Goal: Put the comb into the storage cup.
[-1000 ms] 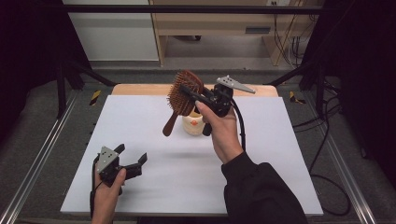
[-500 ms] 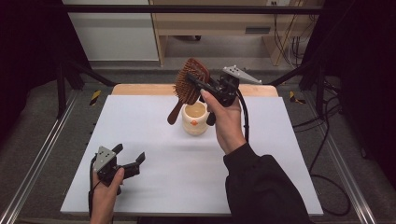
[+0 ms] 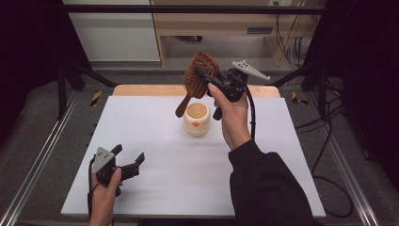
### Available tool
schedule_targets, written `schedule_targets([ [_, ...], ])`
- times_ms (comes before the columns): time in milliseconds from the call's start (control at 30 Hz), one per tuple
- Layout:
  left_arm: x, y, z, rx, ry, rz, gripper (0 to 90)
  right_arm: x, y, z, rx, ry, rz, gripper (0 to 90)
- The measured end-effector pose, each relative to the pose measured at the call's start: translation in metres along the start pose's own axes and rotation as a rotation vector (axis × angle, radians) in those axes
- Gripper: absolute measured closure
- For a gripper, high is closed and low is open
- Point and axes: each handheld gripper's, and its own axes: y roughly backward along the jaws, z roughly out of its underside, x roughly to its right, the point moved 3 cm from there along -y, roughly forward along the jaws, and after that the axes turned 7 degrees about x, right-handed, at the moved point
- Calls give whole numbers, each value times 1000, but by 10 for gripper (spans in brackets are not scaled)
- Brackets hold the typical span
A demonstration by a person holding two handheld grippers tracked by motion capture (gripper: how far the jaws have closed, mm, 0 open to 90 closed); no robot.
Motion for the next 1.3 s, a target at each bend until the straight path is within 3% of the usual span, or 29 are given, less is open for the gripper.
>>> schedule_targets([
  [600, 3, -2, 0, 3, 5, 14, 48, 17, 4, -7, 14, 1, 56, 510],
  [1300, 1, -1, 0, 10, -3, 15, 33, 31, 2, -3, 1, 56, 99, 508],
])
